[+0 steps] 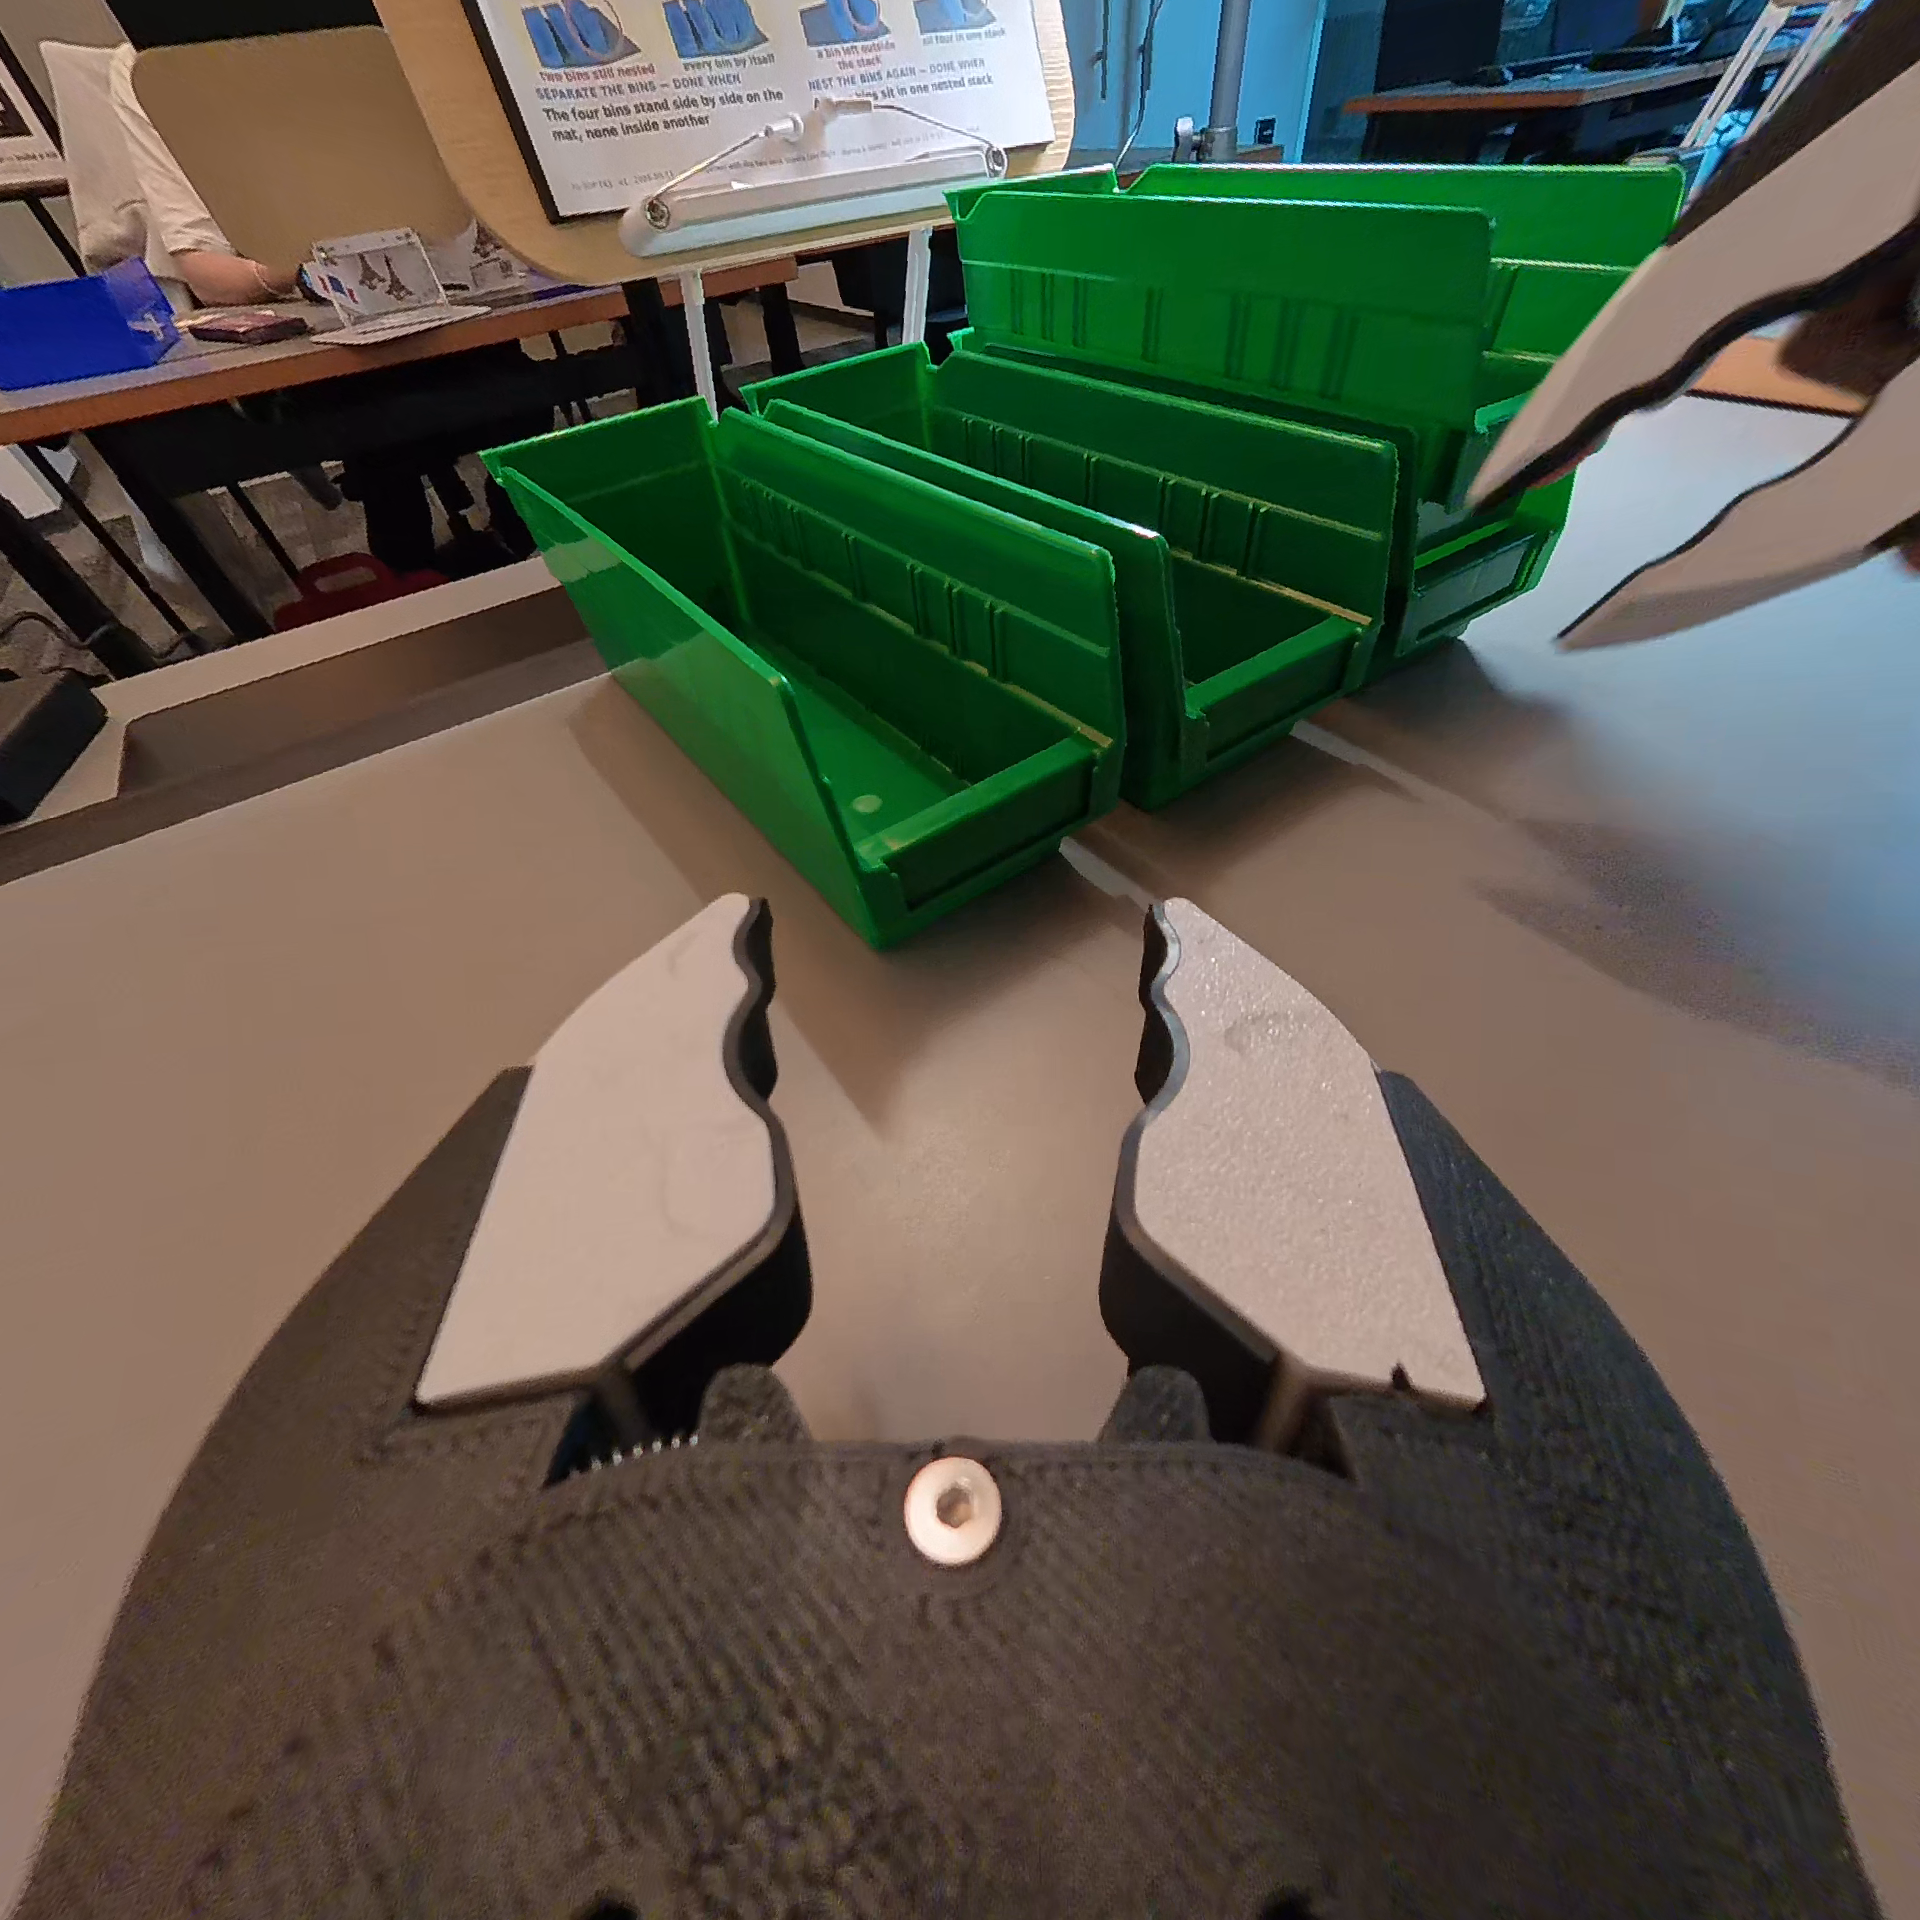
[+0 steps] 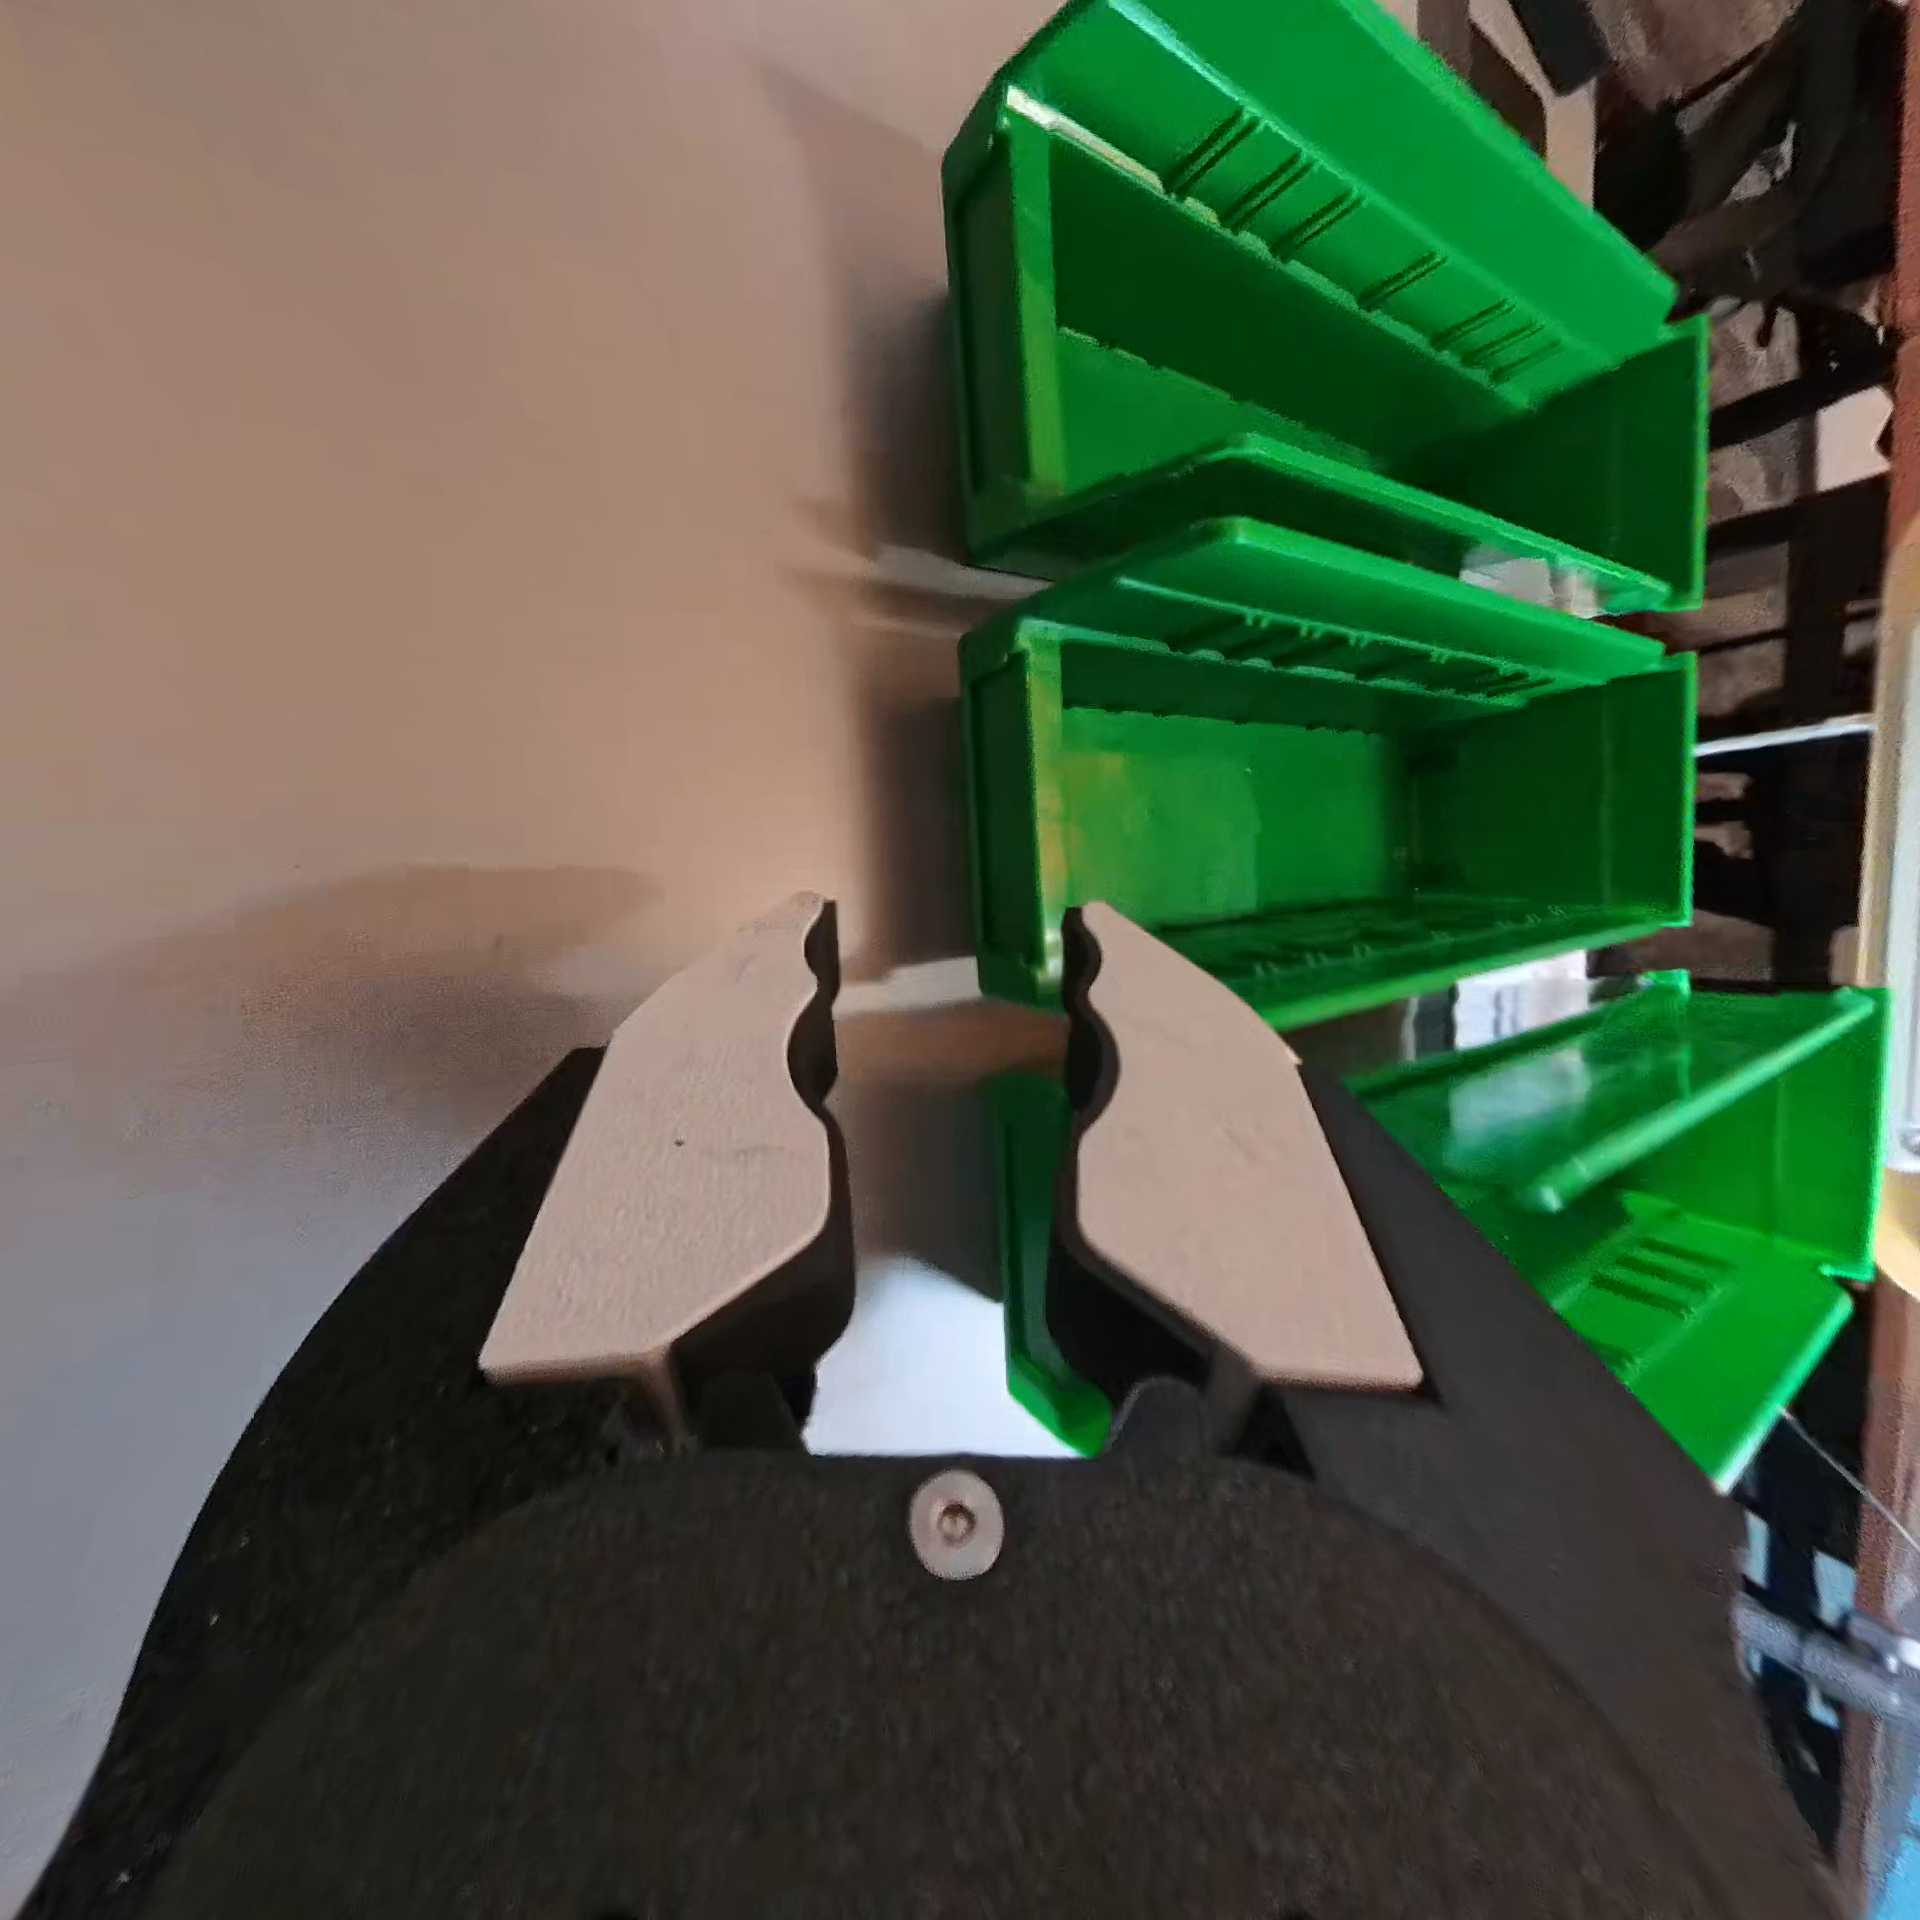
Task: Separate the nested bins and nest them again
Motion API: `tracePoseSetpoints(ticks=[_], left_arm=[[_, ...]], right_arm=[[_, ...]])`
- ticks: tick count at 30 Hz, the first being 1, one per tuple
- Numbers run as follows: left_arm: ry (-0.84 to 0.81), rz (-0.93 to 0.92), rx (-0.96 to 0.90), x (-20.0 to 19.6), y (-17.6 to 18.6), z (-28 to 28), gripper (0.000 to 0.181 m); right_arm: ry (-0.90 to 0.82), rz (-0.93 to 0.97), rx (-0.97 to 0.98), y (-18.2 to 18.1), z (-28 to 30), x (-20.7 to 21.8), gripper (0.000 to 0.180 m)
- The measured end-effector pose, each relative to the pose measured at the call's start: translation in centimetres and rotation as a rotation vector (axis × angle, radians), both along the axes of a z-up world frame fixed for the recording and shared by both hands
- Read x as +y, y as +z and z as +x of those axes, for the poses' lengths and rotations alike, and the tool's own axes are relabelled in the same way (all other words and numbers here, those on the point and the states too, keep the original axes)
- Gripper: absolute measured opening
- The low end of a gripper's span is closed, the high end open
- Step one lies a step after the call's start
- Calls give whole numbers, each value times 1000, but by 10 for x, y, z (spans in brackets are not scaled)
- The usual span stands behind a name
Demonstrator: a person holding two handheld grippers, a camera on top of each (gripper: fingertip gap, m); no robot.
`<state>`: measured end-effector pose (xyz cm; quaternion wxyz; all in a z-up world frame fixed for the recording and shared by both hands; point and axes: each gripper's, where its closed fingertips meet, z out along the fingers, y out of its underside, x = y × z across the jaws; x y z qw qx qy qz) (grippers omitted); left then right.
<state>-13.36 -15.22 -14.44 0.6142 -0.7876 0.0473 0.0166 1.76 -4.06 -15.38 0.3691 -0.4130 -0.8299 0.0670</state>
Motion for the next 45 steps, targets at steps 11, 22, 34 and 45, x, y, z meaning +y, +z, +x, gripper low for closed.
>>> tracePoseSetpoints(ticks=[11, 22, 34, 45], left_arm=[[-13, 9, -5, -2, 1, 1, 68], [-20, 0, 8, -2, -1, 3, 67], [-22, -9, 17, -1, -3, 5, 67], [-24, -13, 22, -1, -4, 5, 67]], right_arm=[[-178, 215, -150, -64, -64, 46, 50], [-94, 263, -78, -45, -46, 18, 29], [3, 204, 142, 87, -14, -28, 30], [-110, 364, 13, 113, 25, 69, 30]])
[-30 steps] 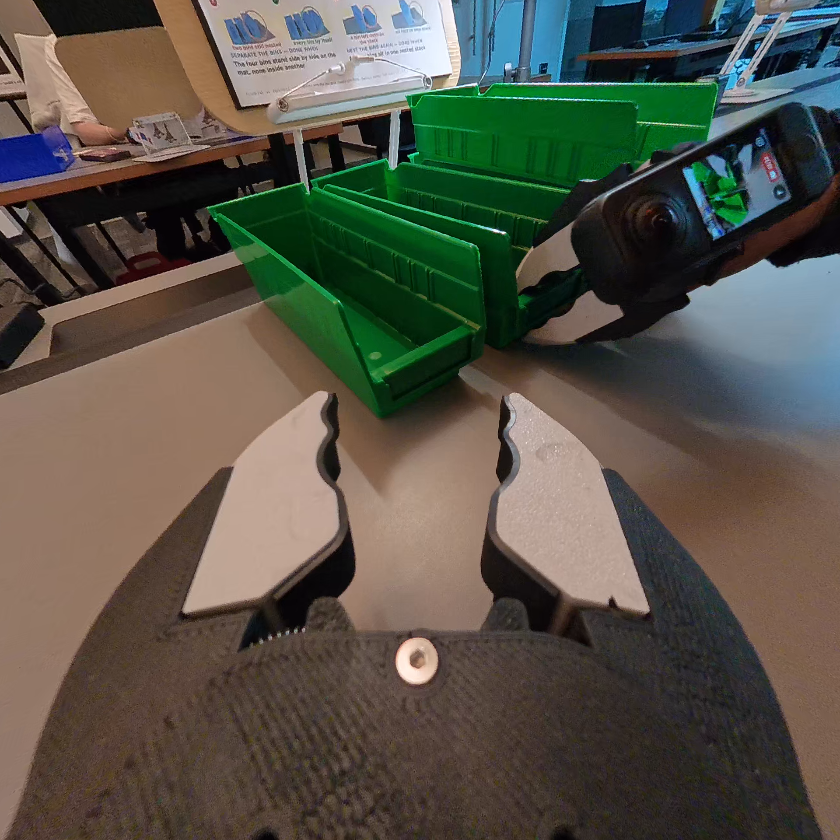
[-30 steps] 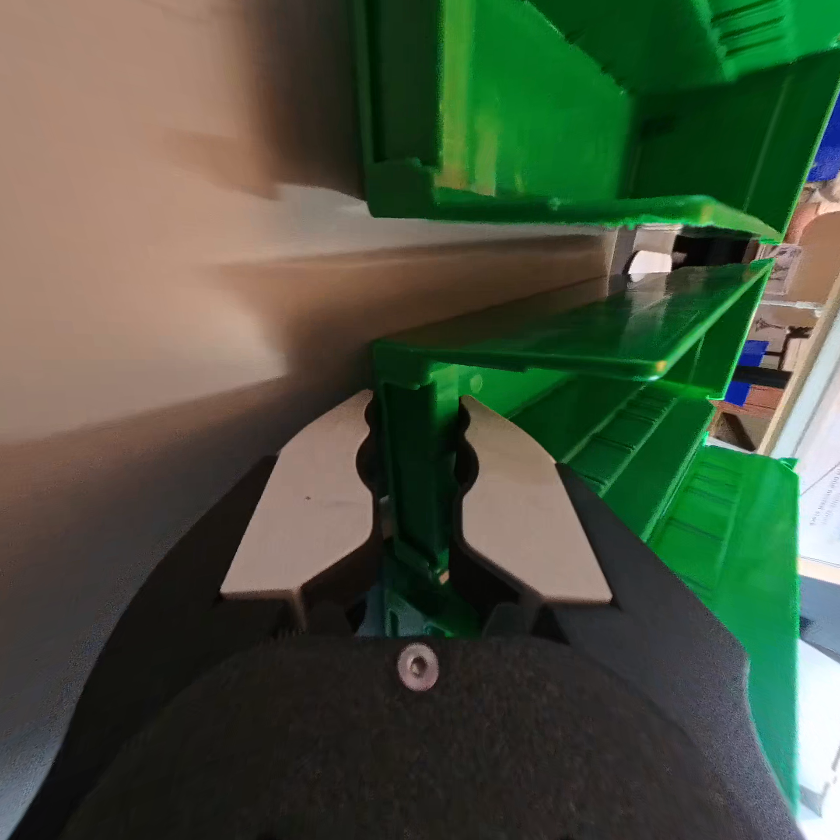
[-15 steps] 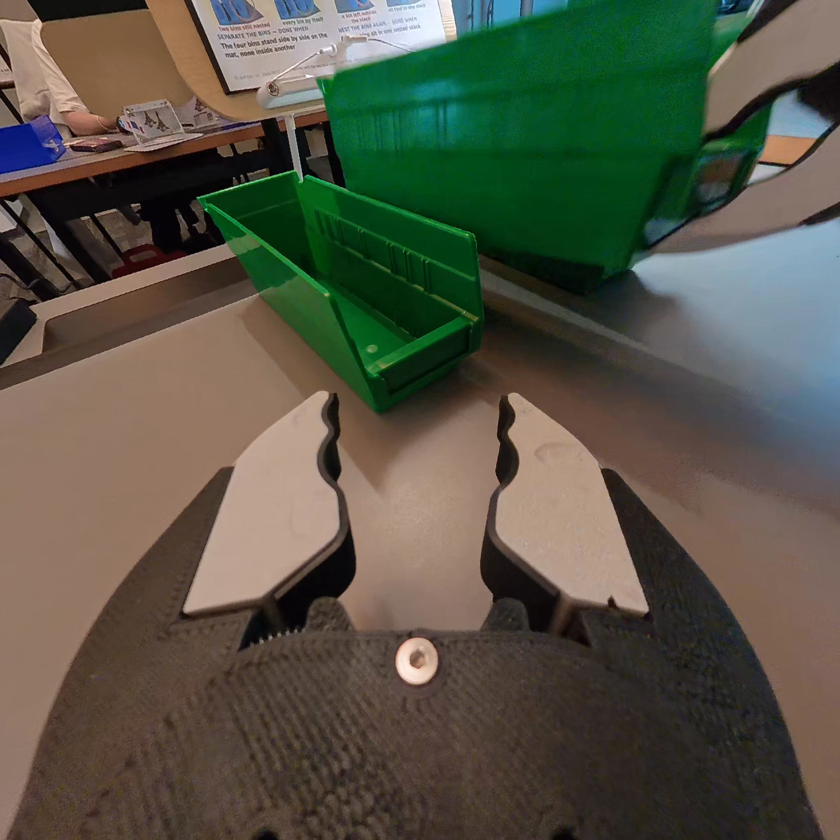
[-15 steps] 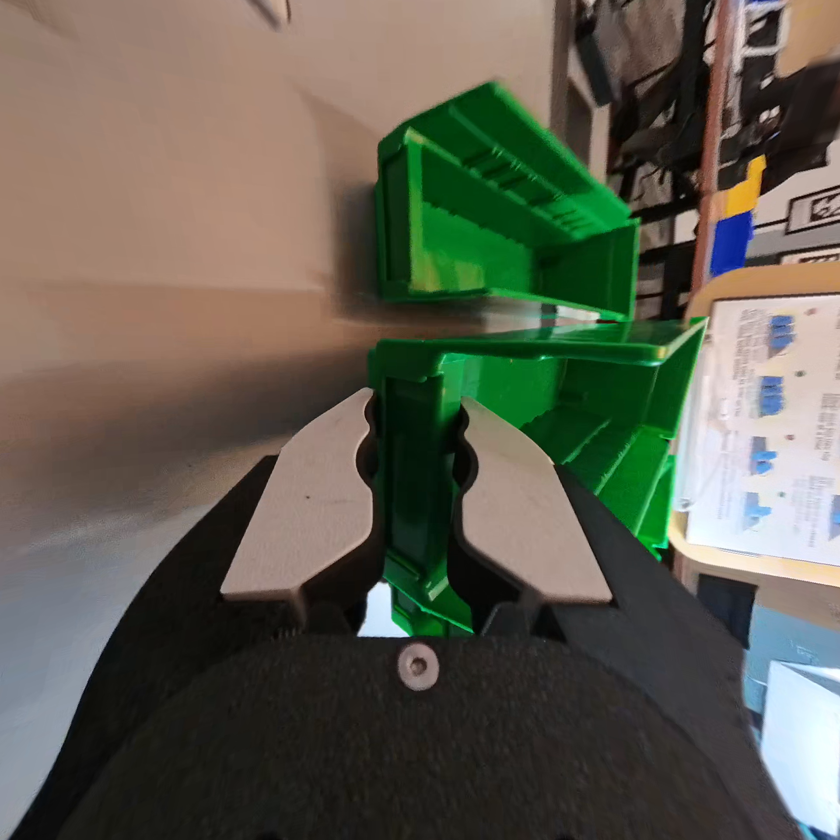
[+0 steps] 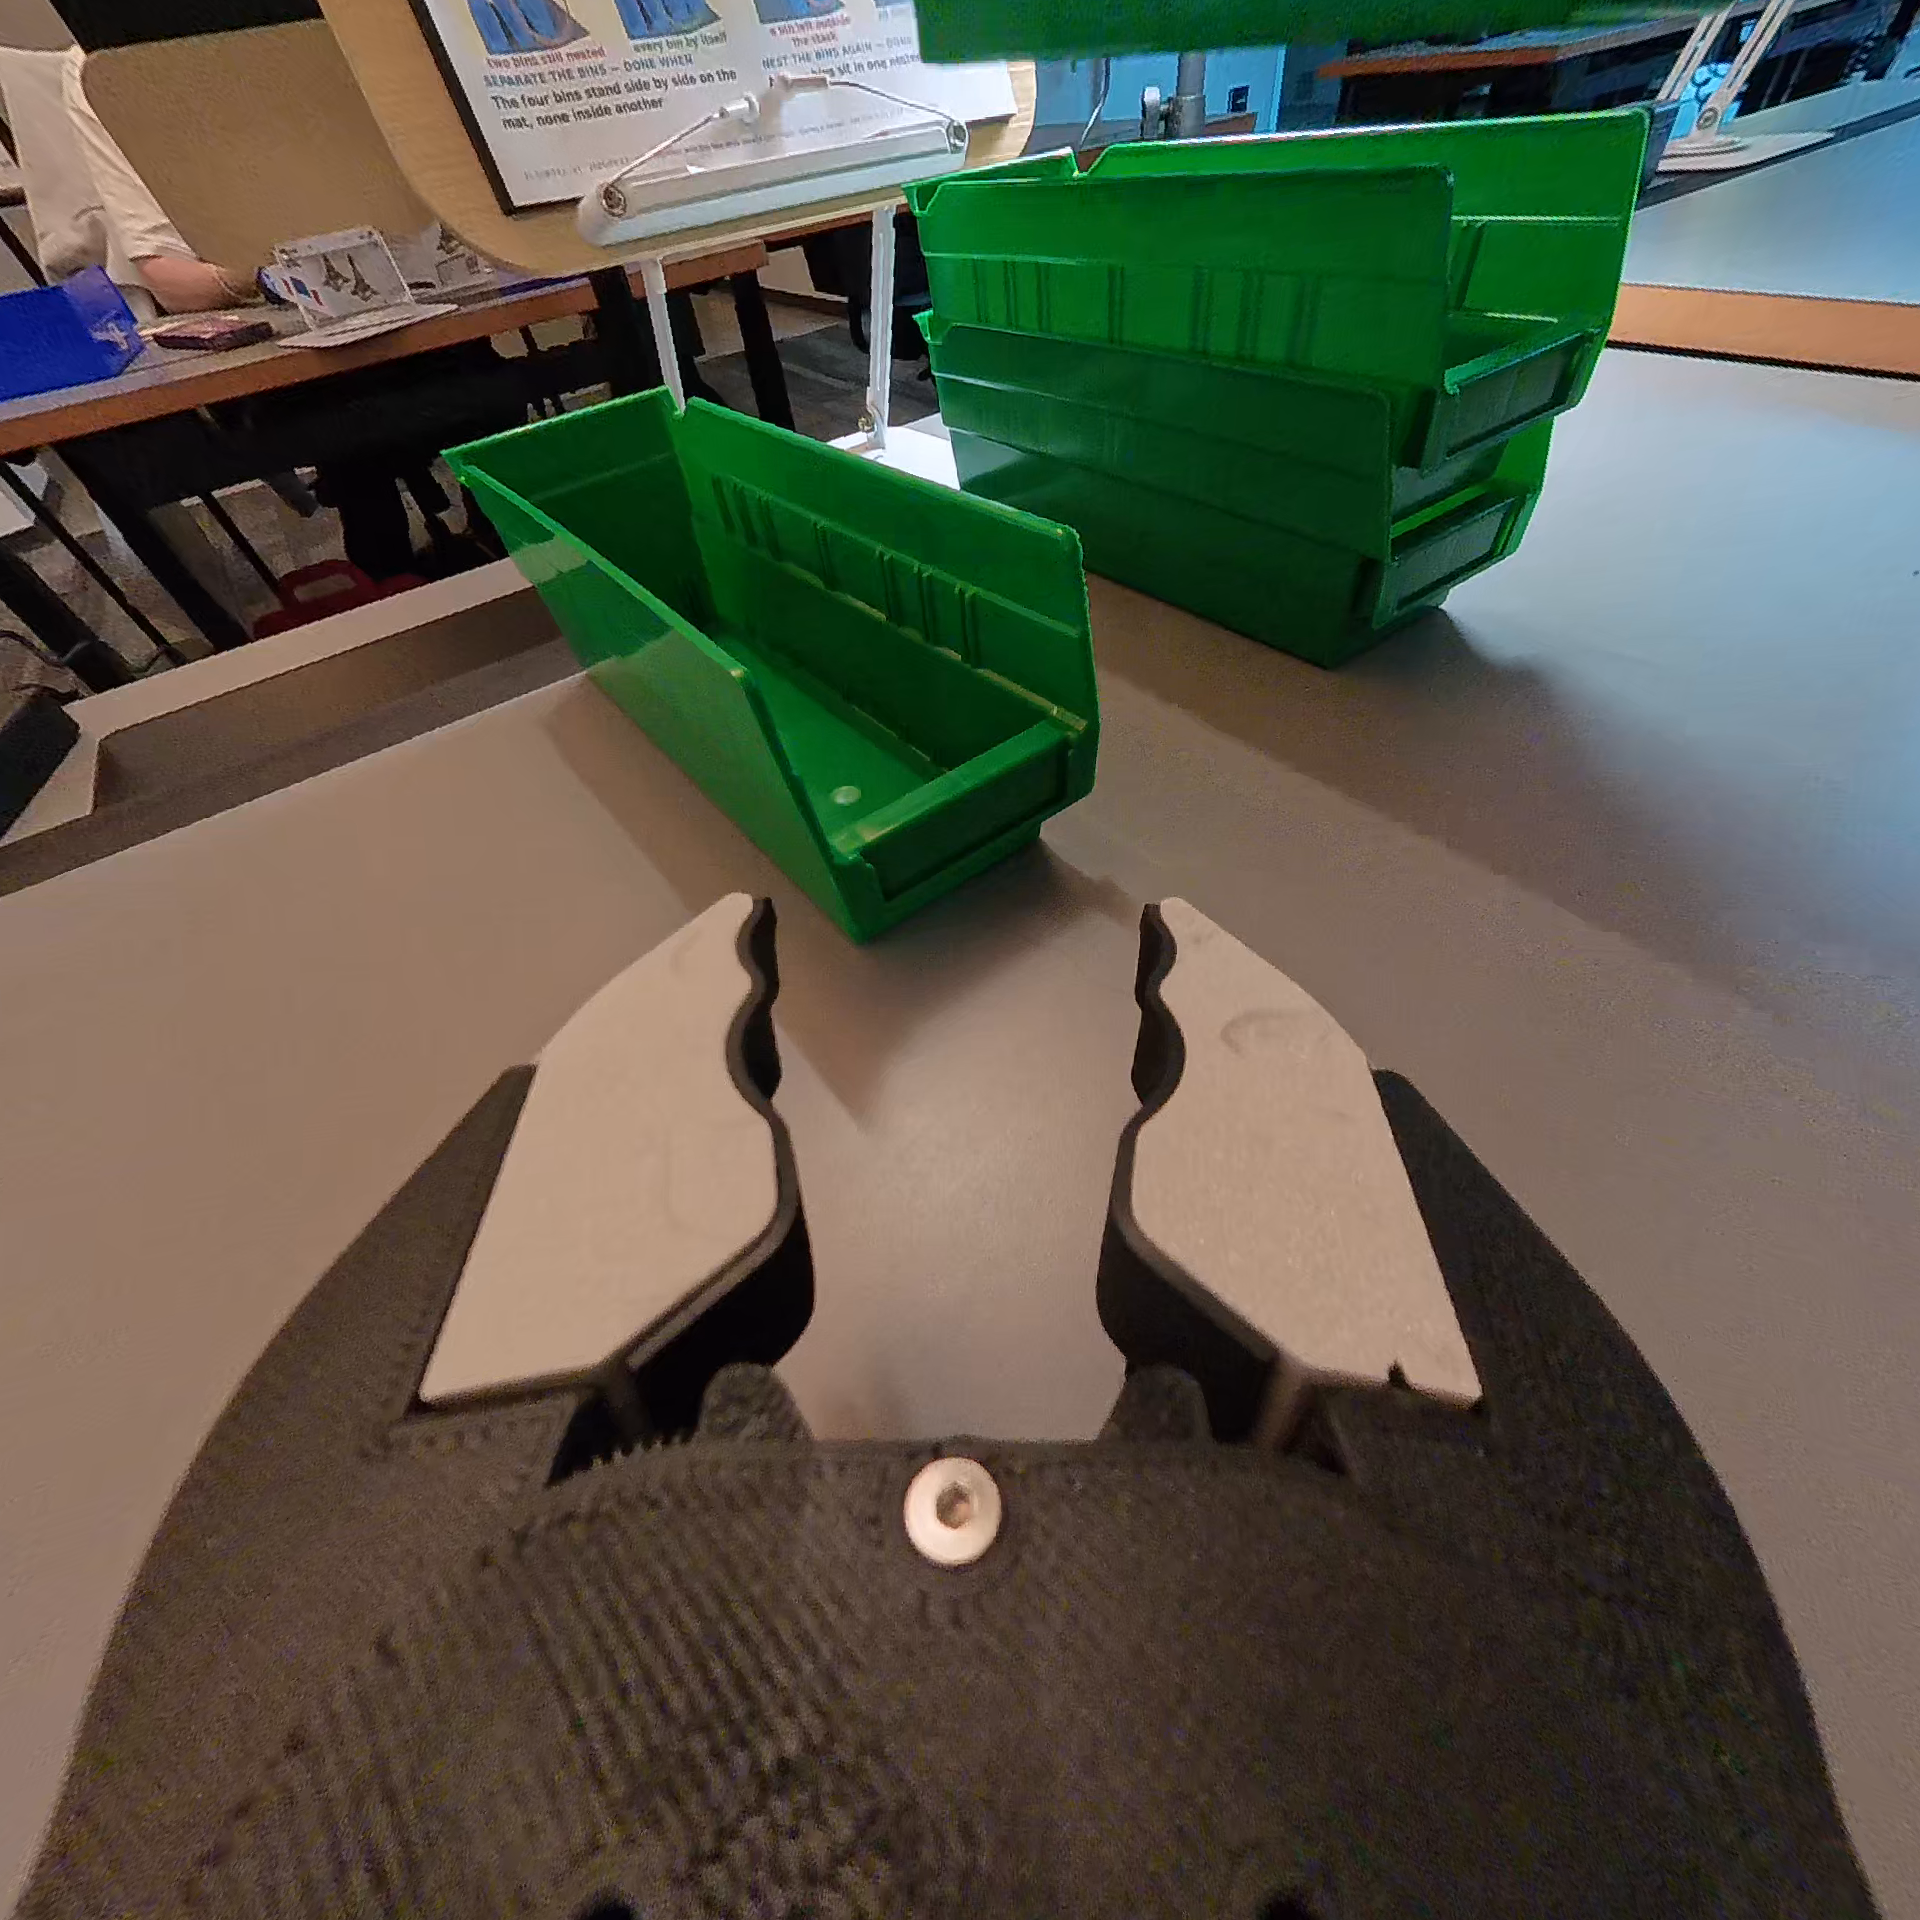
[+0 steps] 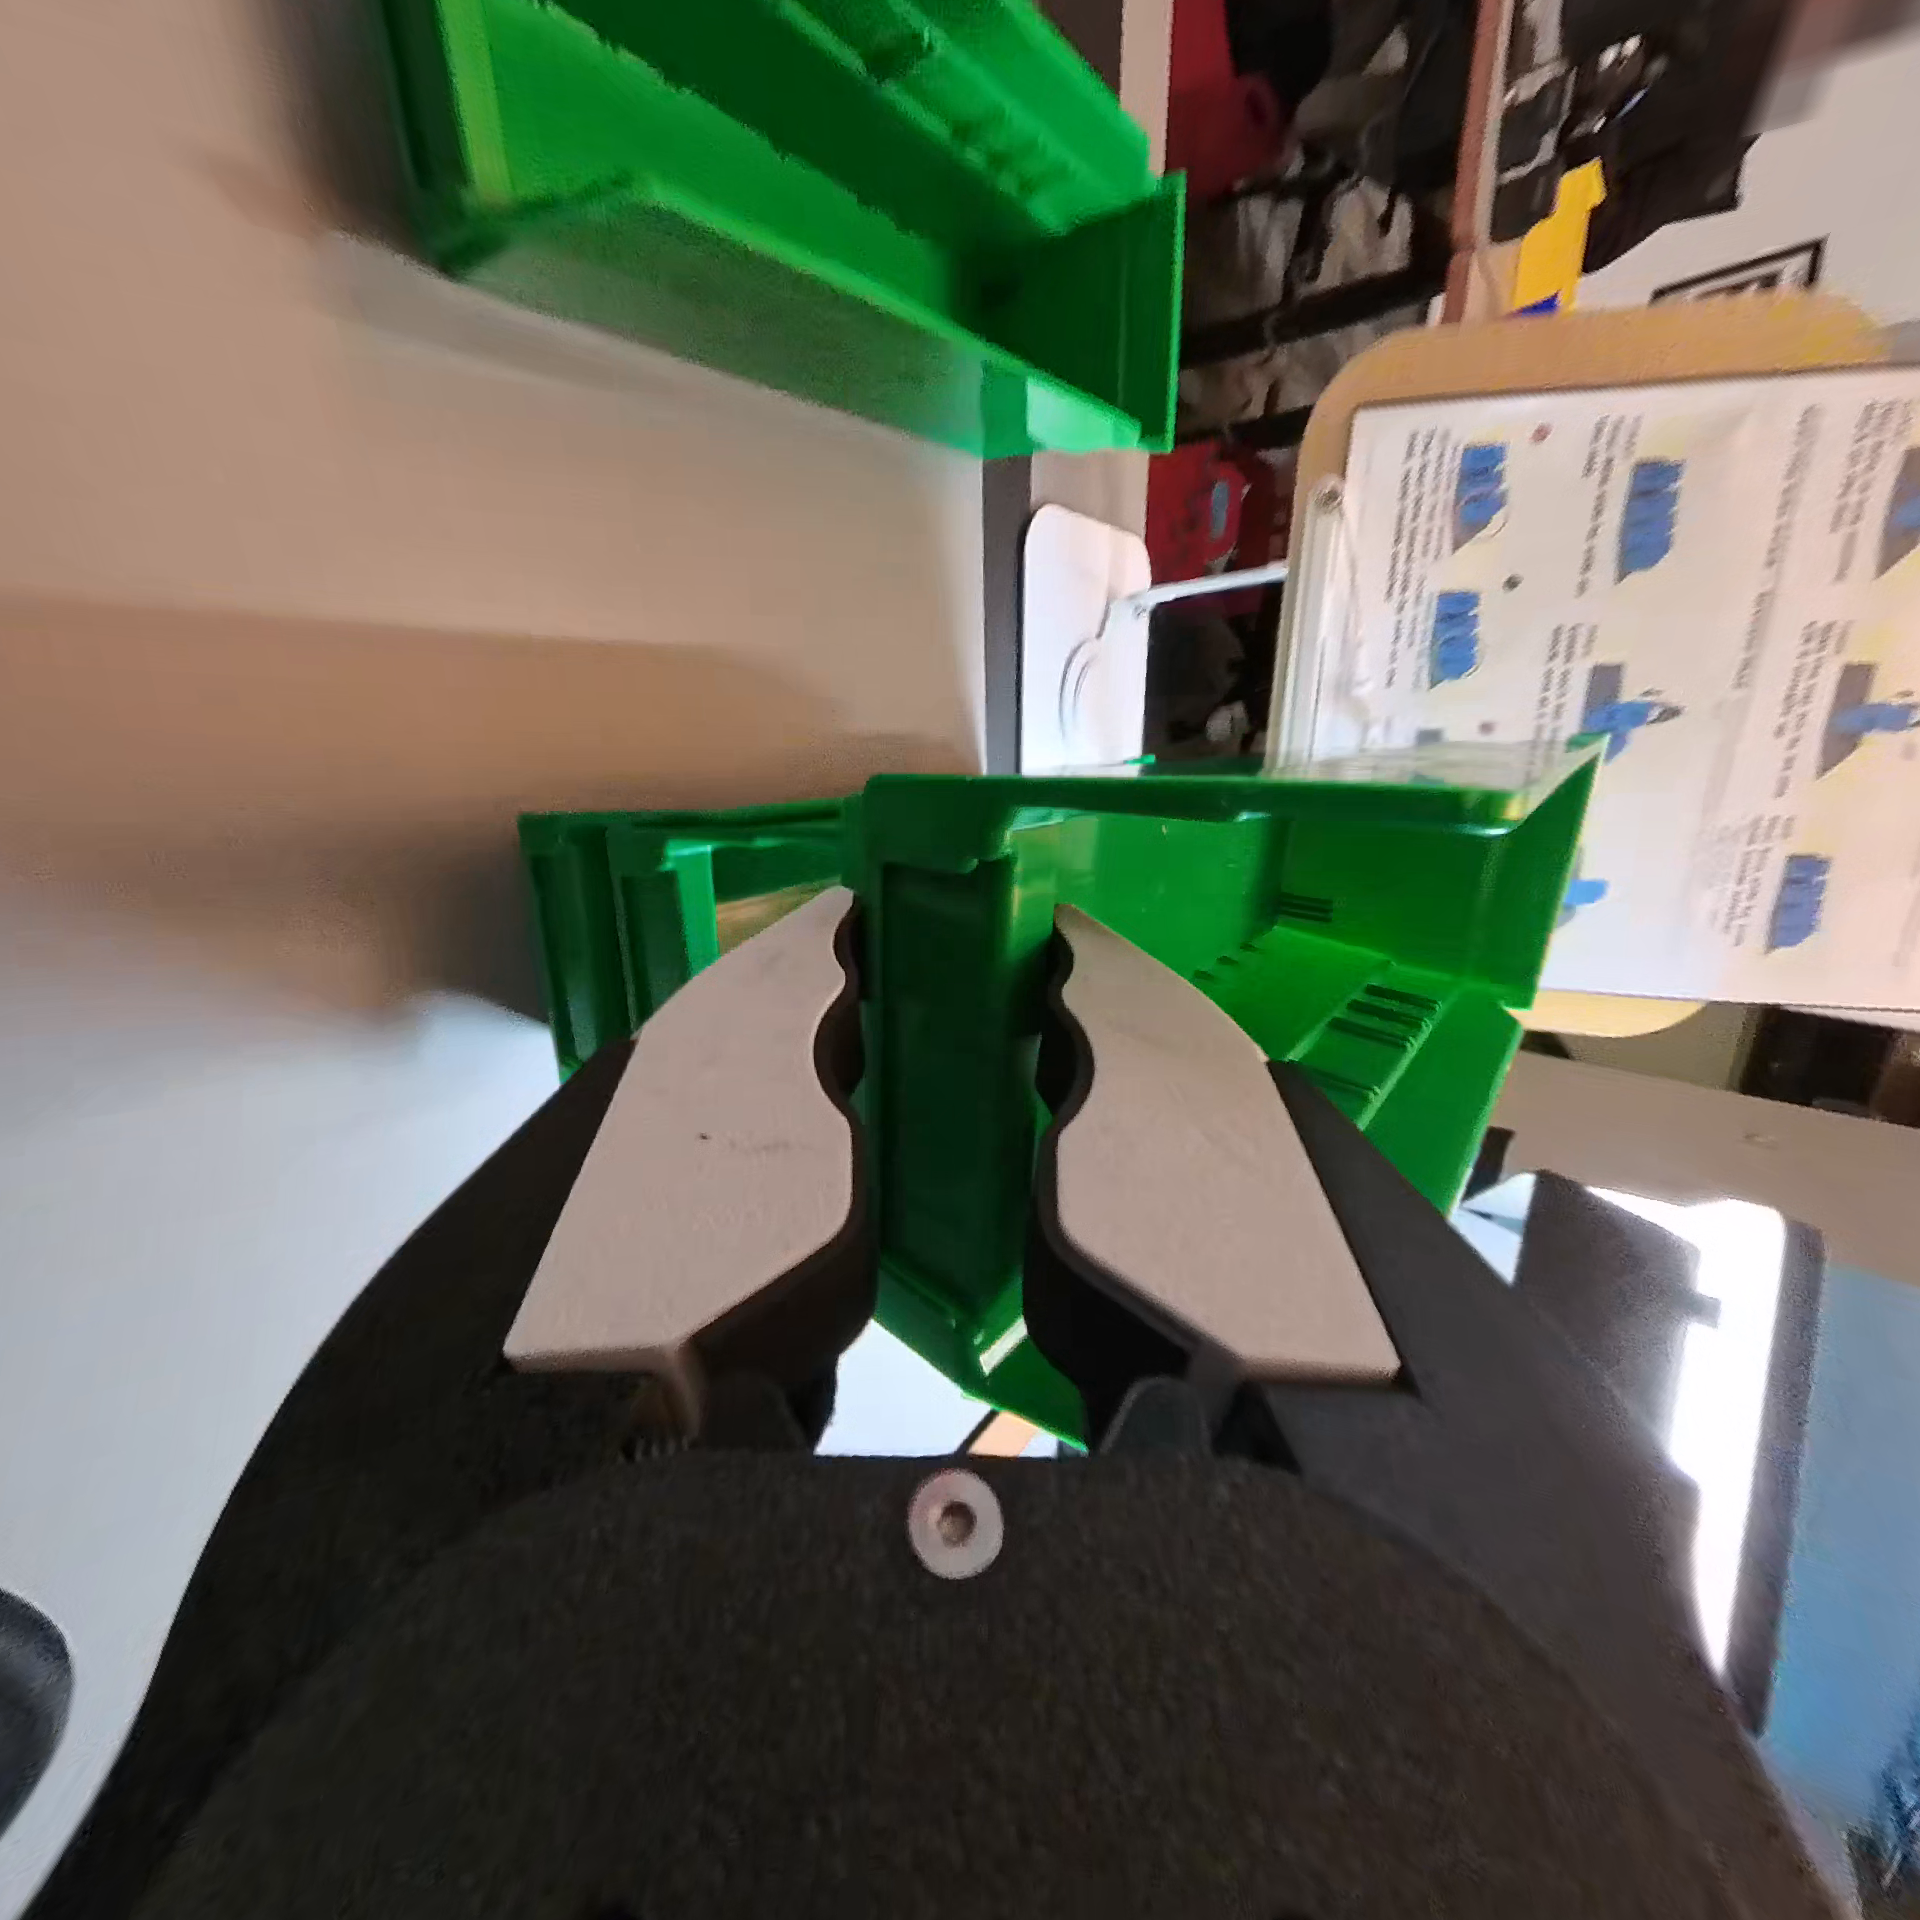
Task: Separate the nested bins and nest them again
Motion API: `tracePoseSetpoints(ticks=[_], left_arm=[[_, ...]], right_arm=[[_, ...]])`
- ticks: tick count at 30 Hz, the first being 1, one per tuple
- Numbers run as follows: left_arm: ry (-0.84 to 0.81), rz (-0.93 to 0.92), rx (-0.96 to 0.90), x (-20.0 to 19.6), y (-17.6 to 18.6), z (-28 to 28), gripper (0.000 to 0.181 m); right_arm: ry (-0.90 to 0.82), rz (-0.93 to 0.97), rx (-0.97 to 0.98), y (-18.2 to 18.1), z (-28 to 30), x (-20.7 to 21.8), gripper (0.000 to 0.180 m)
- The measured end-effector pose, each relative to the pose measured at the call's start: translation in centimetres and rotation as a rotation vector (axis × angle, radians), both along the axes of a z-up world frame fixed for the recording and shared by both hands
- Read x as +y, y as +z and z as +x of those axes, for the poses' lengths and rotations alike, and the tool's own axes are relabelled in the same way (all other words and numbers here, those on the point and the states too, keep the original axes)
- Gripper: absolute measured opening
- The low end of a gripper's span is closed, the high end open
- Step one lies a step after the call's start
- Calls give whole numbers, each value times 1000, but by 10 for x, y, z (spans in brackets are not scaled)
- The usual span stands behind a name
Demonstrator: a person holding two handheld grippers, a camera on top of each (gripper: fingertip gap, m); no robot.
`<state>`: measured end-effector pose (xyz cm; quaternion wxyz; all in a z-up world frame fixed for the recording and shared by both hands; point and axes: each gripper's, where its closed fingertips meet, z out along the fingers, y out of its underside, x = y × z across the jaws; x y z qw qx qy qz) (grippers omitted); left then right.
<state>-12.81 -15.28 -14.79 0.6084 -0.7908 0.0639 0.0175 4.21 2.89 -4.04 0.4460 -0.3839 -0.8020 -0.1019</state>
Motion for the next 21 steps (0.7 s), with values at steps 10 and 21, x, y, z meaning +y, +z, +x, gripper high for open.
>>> tracePoseSetpoints(ticks=[10, 21], left_arm=[[1, -6, -1, 0, -1, 0, 66], [1, -10, 2, 1, -2, 0, 66]], right_arm=[[-16, -54, -77, -48, 3, 22, 31], [-4, -158, 143, -42, 10, 12, 44]])
